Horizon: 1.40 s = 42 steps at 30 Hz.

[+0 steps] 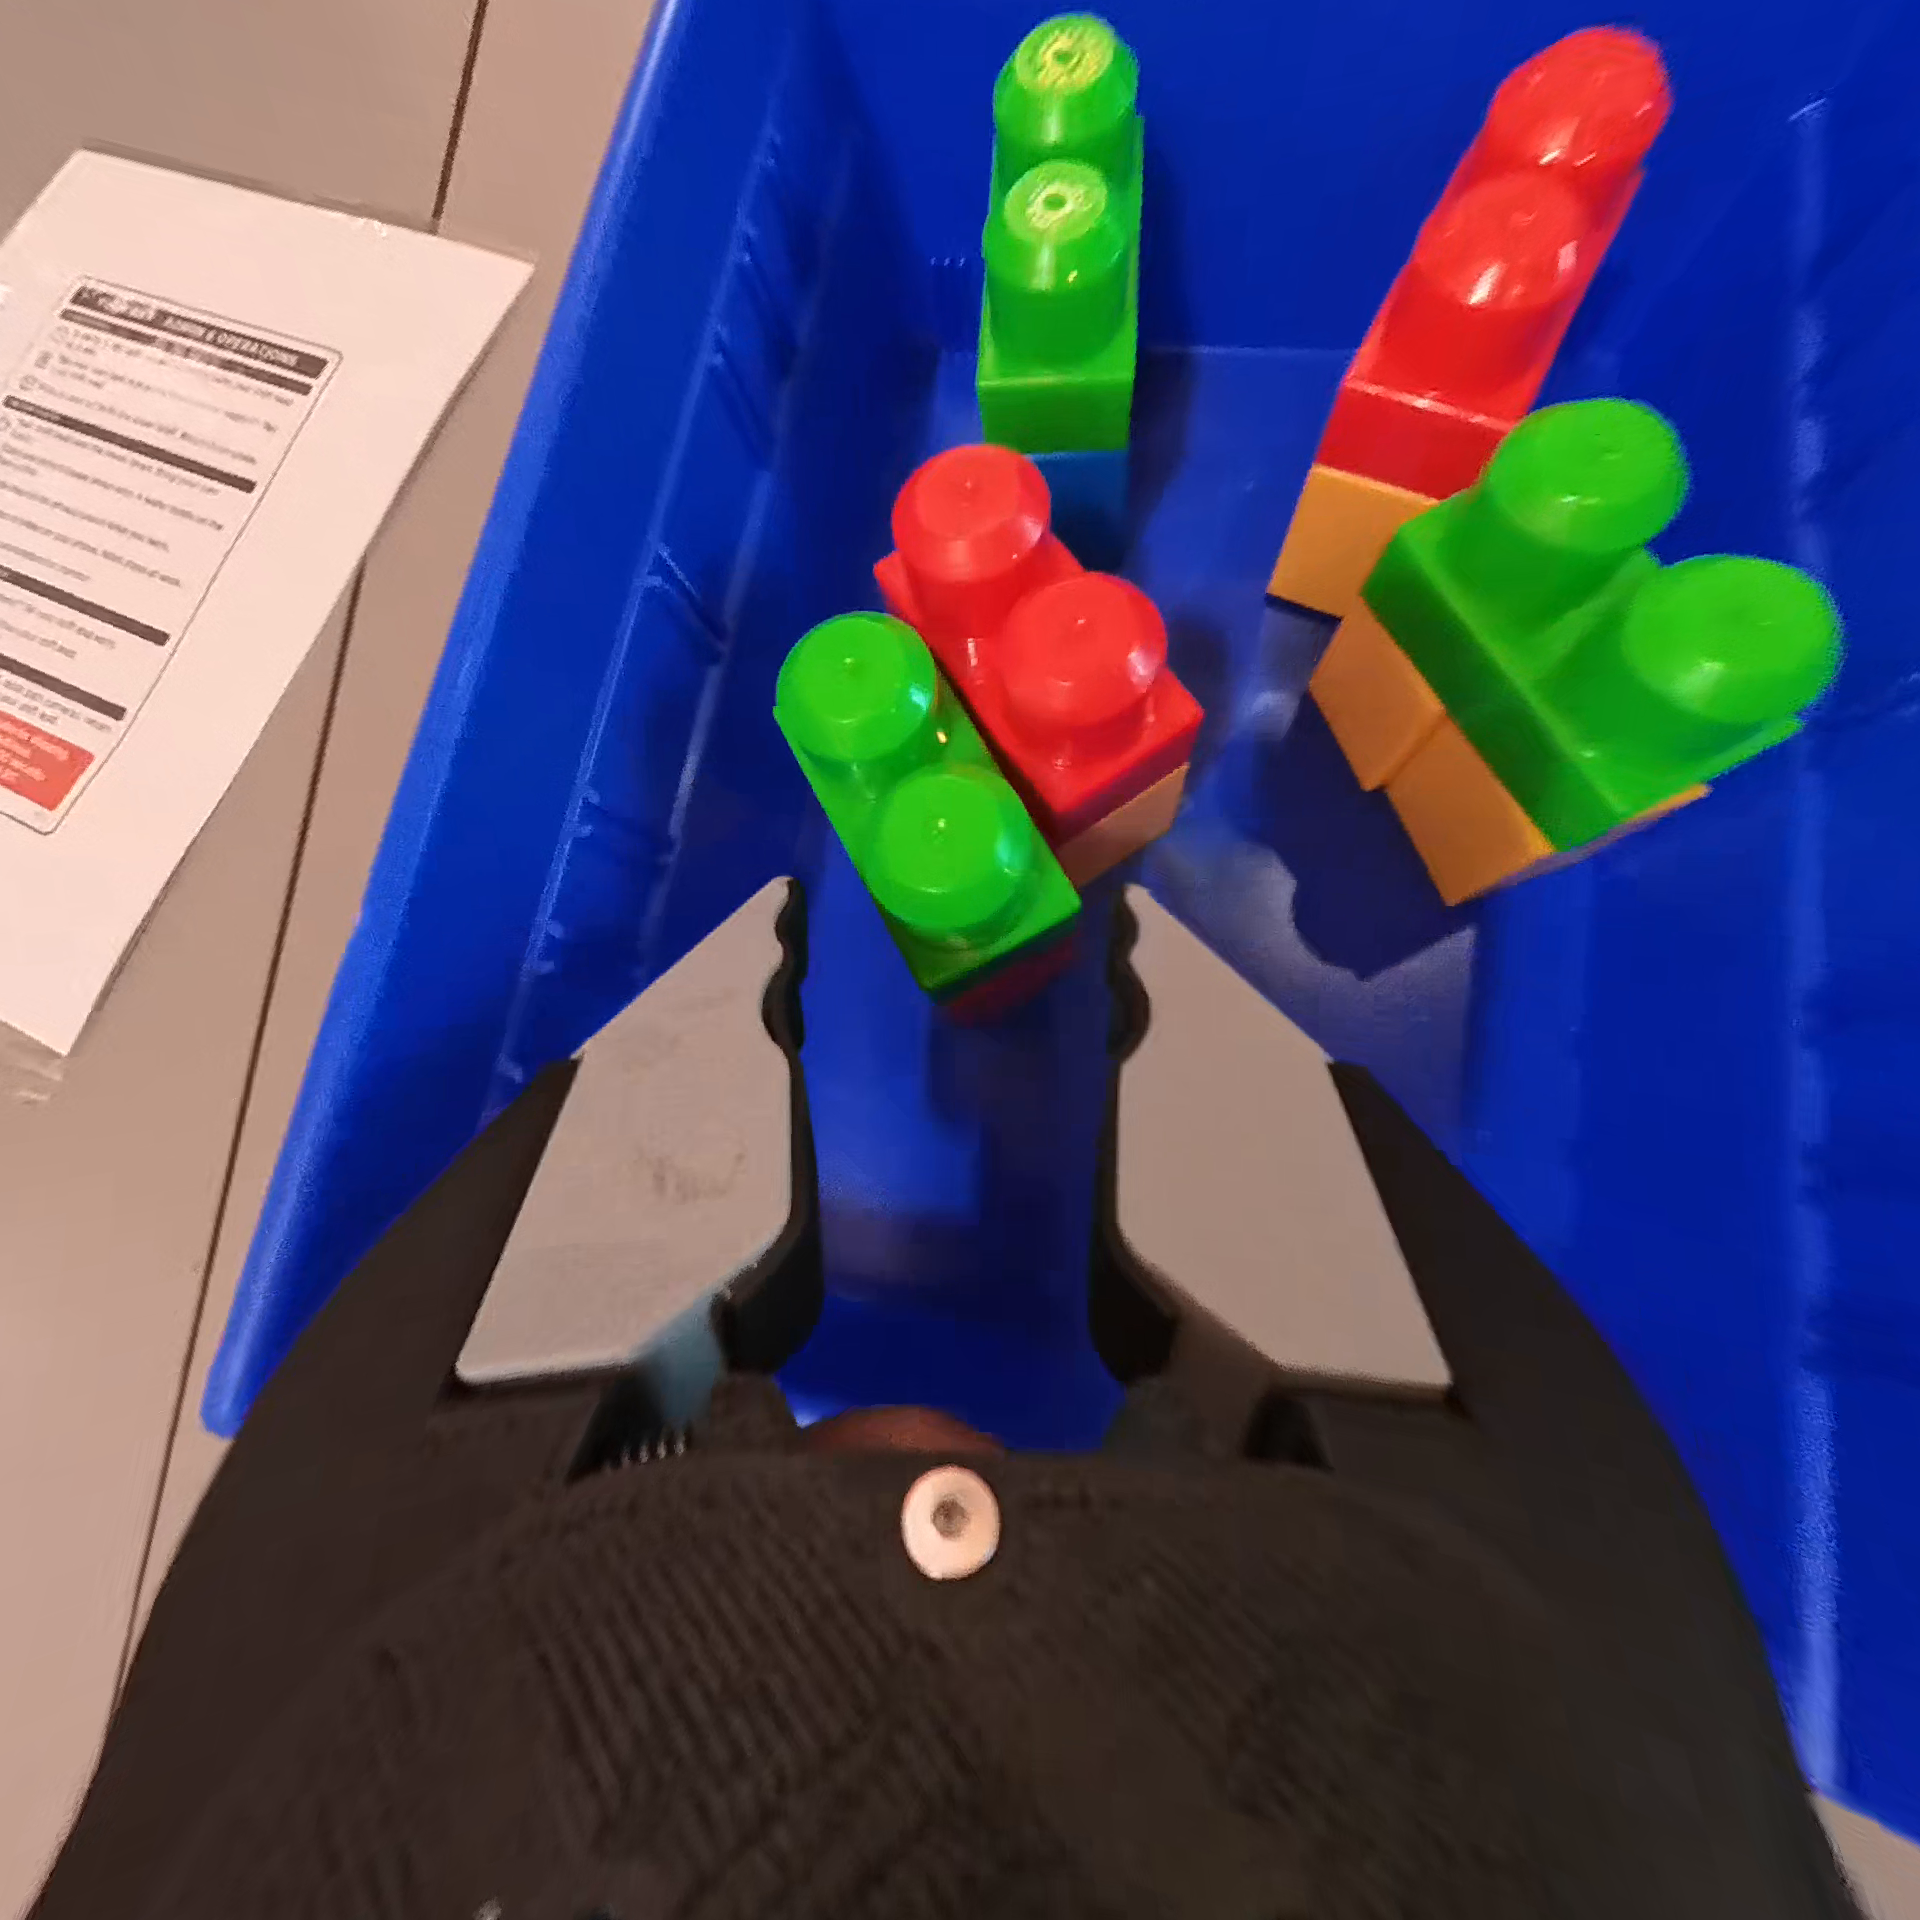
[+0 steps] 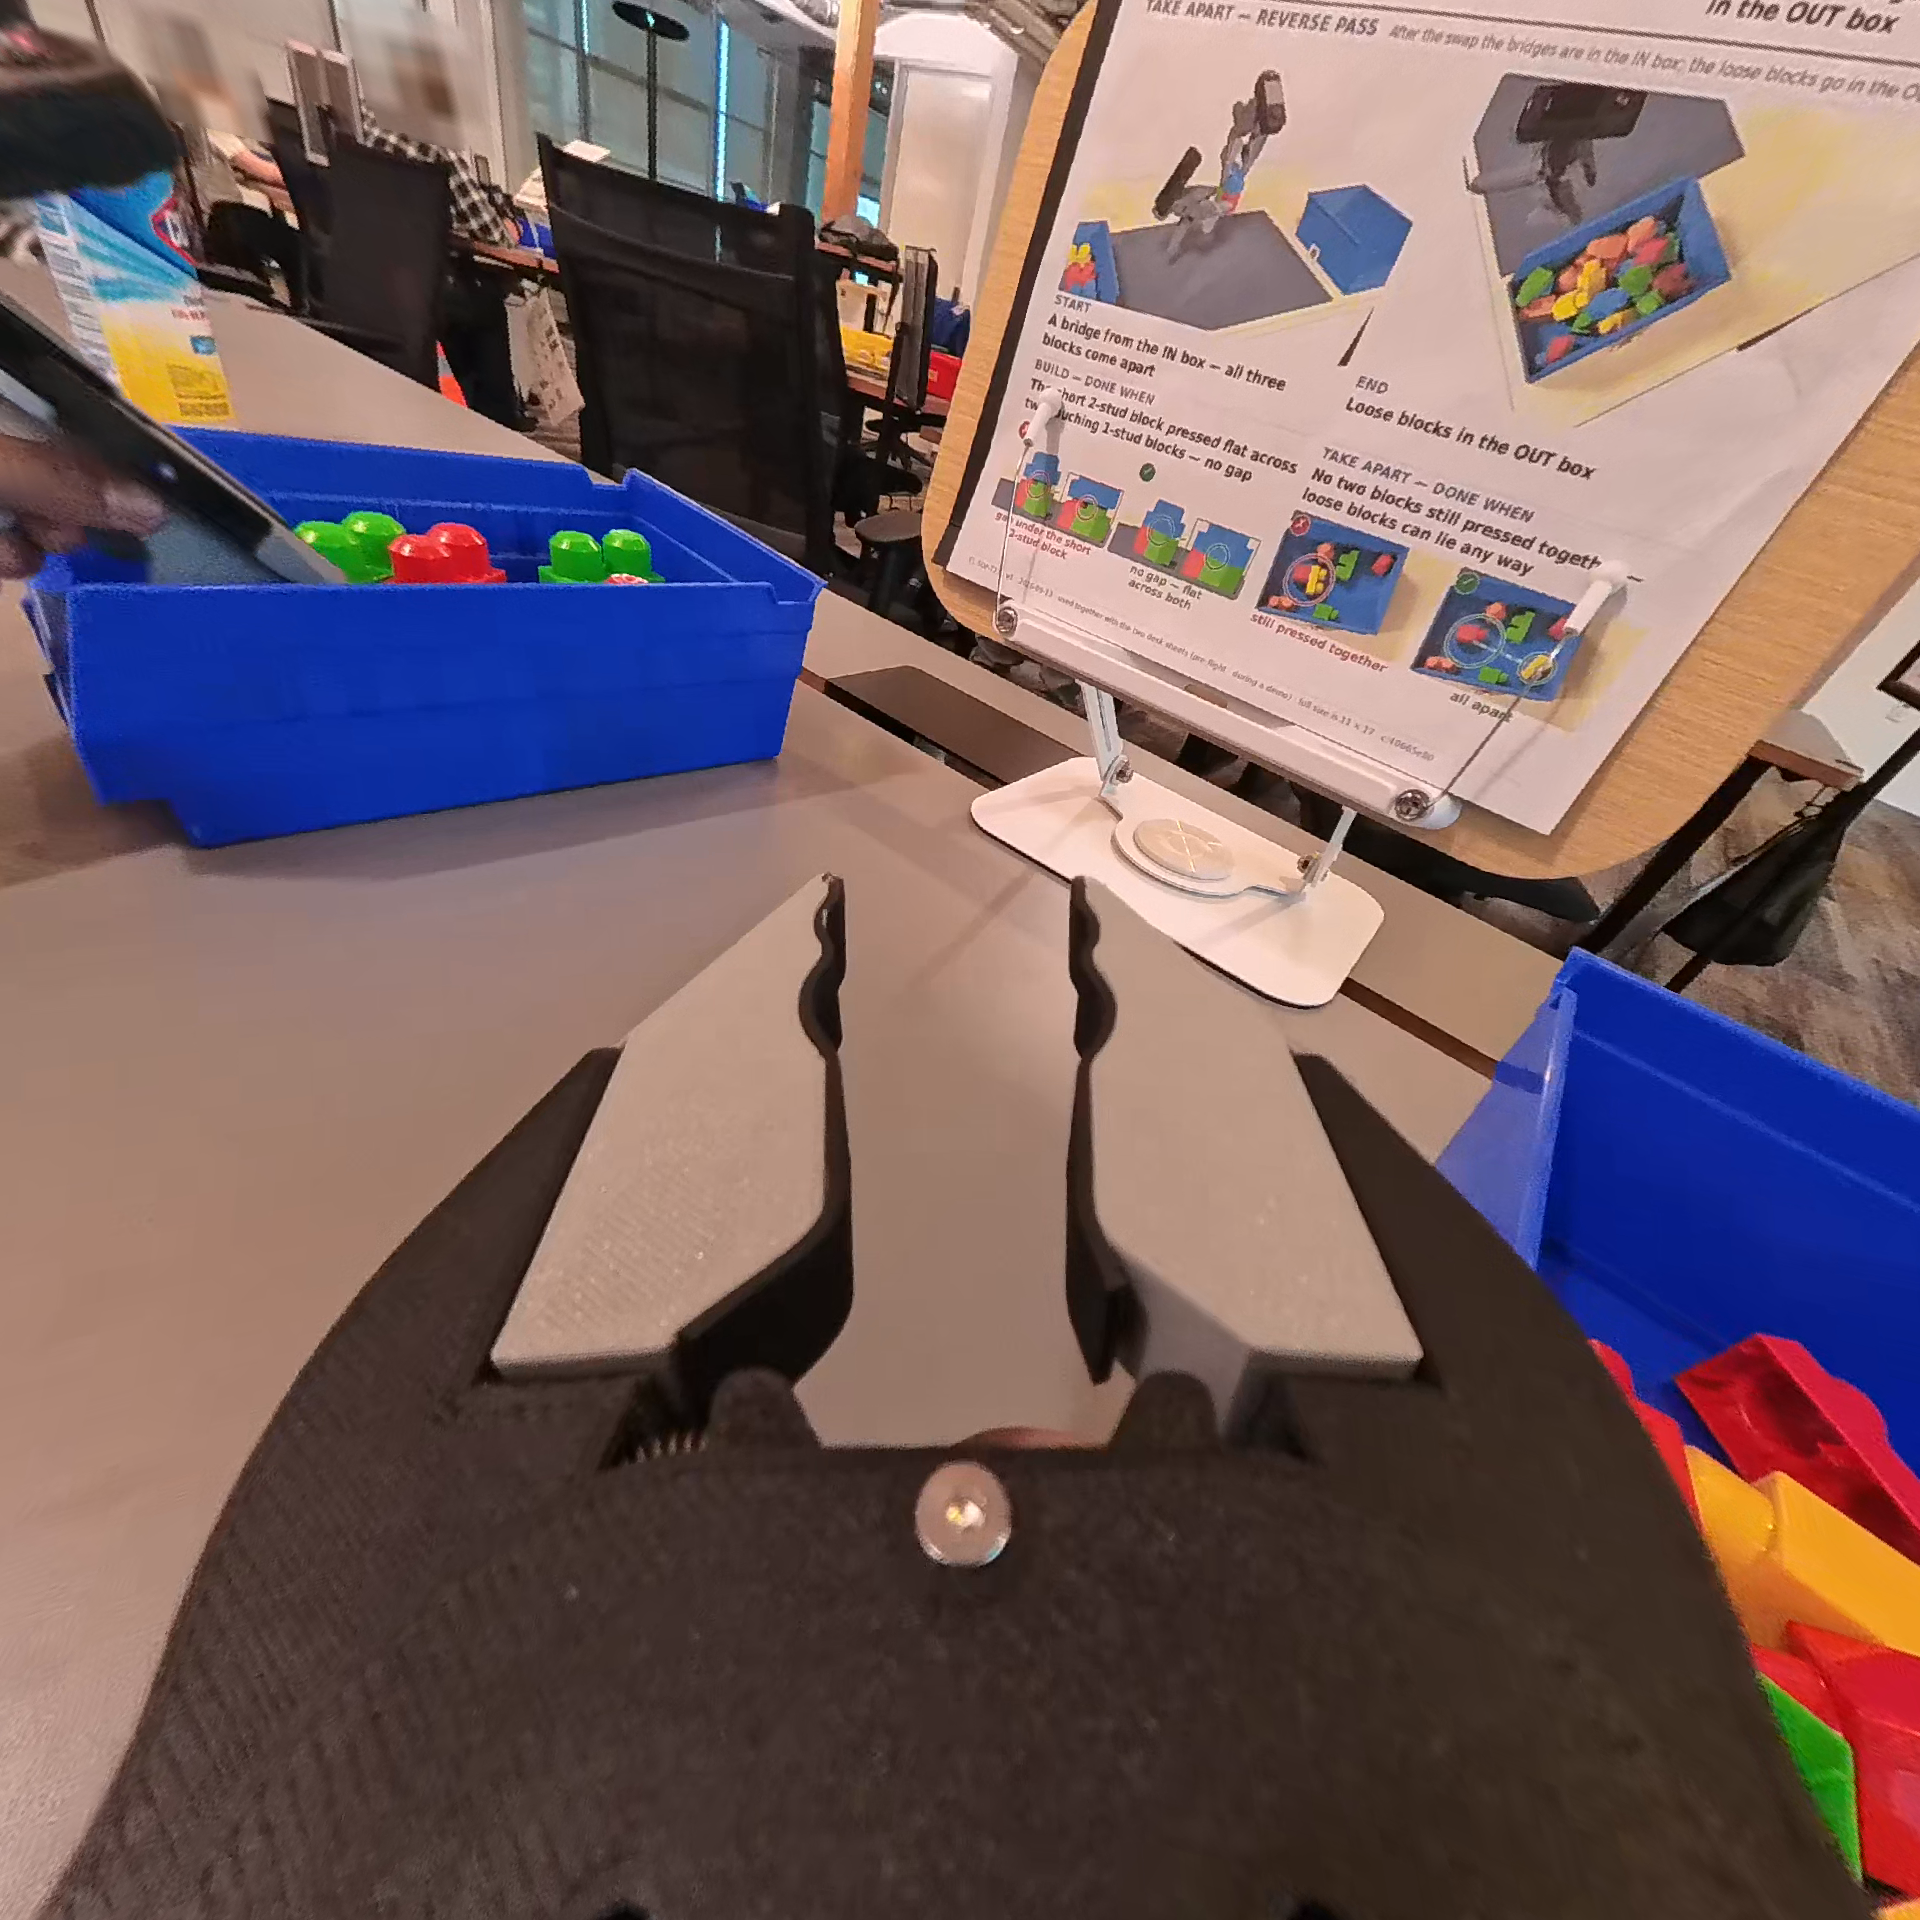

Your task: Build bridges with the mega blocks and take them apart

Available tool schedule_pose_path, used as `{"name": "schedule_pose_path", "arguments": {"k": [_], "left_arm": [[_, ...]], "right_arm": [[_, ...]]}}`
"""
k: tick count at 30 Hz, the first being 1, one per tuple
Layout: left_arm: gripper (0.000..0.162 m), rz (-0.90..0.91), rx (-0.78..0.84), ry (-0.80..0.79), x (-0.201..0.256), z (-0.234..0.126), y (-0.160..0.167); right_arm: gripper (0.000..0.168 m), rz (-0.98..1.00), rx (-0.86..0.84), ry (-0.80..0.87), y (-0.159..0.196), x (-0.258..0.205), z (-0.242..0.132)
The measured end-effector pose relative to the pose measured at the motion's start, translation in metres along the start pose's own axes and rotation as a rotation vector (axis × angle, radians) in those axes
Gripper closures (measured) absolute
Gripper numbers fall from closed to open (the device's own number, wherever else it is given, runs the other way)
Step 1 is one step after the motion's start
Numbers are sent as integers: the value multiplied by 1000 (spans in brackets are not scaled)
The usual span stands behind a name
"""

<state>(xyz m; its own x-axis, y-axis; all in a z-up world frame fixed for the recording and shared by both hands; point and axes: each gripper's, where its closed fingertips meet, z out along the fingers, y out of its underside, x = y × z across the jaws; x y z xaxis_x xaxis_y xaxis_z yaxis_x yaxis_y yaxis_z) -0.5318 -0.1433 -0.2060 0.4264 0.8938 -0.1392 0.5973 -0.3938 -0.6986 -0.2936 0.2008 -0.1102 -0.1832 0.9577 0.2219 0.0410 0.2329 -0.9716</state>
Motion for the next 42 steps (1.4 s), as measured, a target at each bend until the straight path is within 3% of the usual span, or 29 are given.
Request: {"name": "schedule_pose_path", "arguments": {"k": [6, 15, 25, 29, 34, 42], "left_arm": [[122, 106, -53, -93, -17, 18, 12], [124, 79, 28, -50, -25, 3, 12], [127, 120, 283, -14, -18, -81, -40], [127, 140, 310, -2, -10, -86, -45], [127, 104, 354, 122, 7, -96, -45], [127, 131, 511, 367, 75, -159, -65]], "right_arm": [[127, -12, -9, -18, 1, -5, 2], [127, -13, -18, -31, 2, -8, 3], [127, -1, -23, -30, 4, -6, 4], [127, 1, -30, -31, 6, -6, 5], [127, 13, -27, -29, 6, -4, 5], [127, 16, -37, -34, 9, -5, 7]]}}
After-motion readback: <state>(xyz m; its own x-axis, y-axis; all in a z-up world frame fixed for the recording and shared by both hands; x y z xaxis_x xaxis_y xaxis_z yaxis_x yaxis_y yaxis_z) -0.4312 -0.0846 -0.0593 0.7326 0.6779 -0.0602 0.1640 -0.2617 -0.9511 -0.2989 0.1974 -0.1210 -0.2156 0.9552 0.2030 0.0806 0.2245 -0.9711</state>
